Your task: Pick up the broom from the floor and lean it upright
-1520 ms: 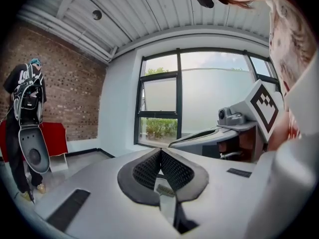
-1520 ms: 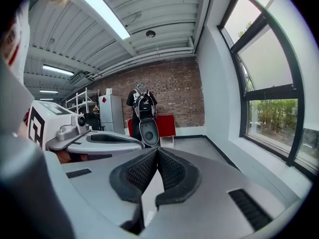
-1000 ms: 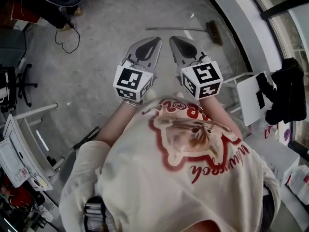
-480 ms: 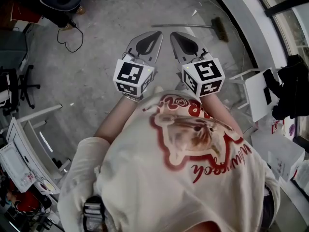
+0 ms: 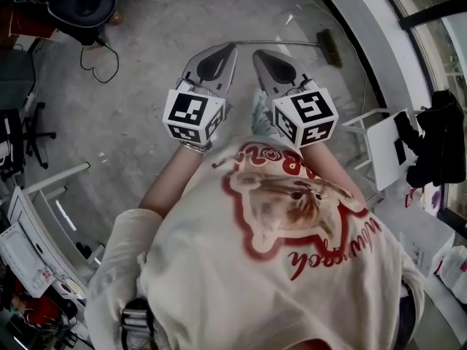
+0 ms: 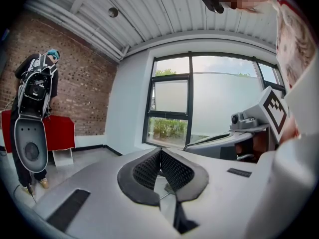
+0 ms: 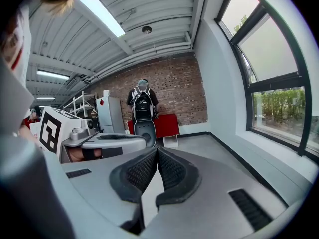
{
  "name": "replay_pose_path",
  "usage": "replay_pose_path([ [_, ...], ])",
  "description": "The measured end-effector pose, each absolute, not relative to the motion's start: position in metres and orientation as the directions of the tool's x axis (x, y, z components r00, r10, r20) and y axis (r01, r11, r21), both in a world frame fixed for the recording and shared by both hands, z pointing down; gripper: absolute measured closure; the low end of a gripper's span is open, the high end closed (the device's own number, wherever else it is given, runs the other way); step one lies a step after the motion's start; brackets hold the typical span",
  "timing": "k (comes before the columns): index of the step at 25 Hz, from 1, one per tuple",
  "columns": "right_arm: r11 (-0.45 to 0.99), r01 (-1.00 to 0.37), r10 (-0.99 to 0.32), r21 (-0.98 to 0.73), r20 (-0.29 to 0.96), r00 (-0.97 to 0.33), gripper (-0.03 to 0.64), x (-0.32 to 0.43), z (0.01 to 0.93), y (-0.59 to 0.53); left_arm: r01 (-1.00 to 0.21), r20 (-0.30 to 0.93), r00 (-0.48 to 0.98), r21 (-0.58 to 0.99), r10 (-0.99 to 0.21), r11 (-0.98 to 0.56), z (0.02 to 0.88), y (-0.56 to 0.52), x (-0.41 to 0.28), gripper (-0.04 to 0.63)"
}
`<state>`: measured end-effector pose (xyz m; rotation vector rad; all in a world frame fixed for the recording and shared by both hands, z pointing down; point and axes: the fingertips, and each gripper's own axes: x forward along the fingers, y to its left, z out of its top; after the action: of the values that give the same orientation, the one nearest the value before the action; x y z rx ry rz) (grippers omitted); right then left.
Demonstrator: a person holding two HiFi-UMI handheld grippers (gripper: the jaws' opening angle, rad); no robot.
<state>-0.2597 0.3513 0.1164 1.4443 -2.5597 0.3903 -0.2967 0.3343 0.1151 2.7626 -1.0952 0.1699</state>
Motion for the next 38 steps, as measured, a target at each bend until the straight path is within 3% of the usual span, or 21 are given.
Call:
replay_pose_path([
  [21, 0.579, -0.805, -0.768, -0.134, 0.244, -0.593, 0.592, -0.138, 0.109, 0.041, -0.759, 0.143, 0.649, 0.054, -0.747, -0.649, 0.115, 0.043, -0.182, 0.574],
  [38, 0.624, -0.769, -0.725, -0.141, 0.263, -0.637, 0.592, -0.095, 0.119, -0.061, -0.798, 0.151, 0.602, 0.075, -0.784, -0.598, 0.122, -0.059, -0.142, 0.574],
])
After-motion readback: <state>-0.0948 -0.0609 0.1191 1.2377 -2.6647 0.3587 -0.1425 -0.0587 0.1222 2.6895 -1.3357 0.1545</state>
